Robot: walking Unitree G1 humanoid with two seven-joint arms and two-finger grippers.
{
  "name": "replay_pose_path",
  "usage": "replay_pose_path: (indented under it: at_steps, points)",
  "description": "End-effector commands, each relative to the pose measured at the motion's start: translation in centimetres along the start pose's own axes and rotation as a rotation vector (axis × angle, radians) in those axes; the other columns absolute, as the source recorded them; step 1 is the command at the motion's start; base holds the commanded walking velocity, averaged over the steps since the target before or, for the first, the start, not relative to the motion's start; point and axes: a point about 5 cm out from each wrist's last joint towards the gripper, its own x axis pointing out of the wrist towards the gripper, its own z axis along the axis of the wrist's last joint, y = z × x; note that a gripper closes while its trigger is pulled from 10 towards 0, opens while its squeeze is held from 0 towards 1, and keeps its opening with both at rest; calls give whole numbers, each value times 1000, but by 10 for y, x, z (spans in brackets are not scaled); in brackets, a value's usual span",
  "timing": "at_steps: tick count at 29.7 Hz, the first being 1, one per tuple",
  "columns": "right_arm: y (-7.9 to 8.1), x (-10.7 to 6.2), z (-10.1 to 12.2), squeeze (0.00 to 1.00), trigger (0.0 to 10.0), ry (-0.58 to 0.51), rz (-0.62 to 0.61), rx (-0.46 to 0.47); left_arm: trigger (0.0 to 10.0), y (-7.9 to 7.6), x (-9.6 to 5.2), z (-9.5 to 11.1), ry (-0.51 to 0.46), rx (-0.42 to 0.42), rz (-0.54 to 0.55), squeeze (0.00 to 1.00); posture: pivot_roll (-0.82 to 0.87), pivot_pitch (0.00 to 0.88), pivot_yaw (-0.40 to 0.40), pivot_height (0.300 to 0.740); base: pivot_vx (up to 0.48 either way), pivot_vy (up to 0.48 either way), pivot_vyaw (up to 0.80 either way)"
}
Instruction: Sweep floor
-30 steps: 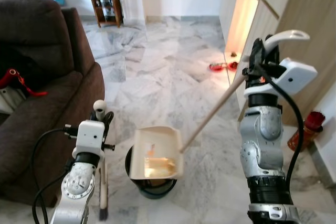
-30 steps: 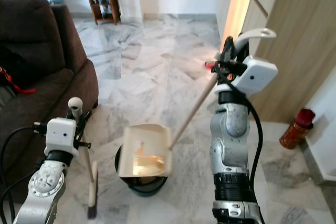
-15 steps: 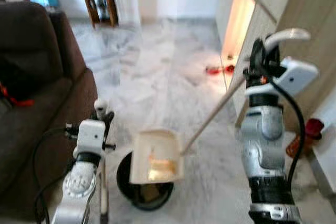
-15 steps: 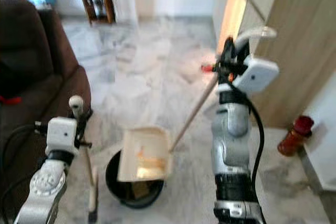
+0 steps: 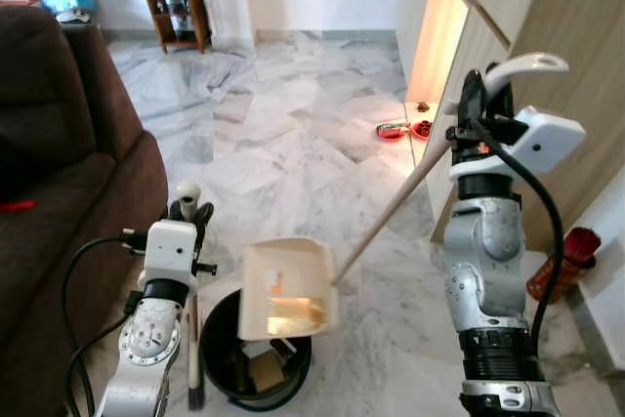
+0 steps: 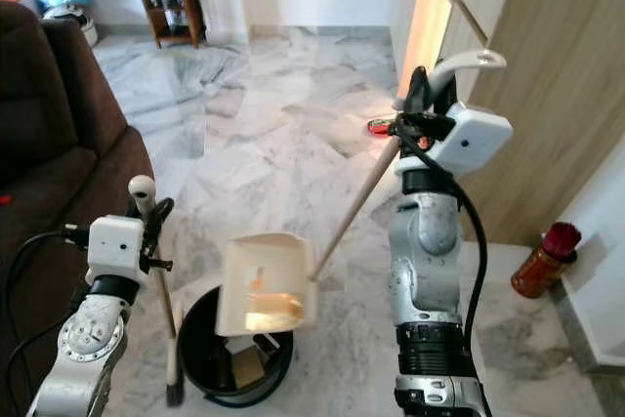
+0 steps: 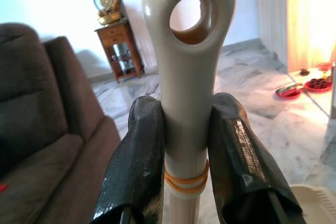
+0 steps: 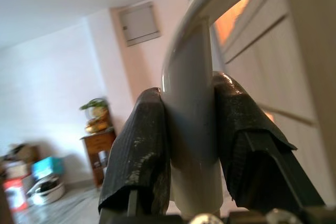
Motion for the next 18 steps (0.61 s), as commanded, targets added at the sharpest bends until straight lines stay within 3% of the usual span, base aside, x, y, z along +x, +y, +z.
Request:
replay_pose_path:
  at_steps: [1,7,15,18]
  points:
    - [12,7,19,0,10000,-89,20,69,10000,4,2,6,-39,21,3,0,6,0,21,740,0,0,0]
    - [21,6,18,0,10000,-88,44,90,10000,4,2,6,-41,20,2,0,8,0,22,740,0,0,0]
    - [40,3,25,0,10000,-147,130,40,10000,3,2,7,-43,21,-6,0,8,0,24,740,0,0,0]
    - [60,-3,26,0,10000,-168,211,29,10000,3,2,7,-44,18,-10,0,10,0,25,740,0,0,0]
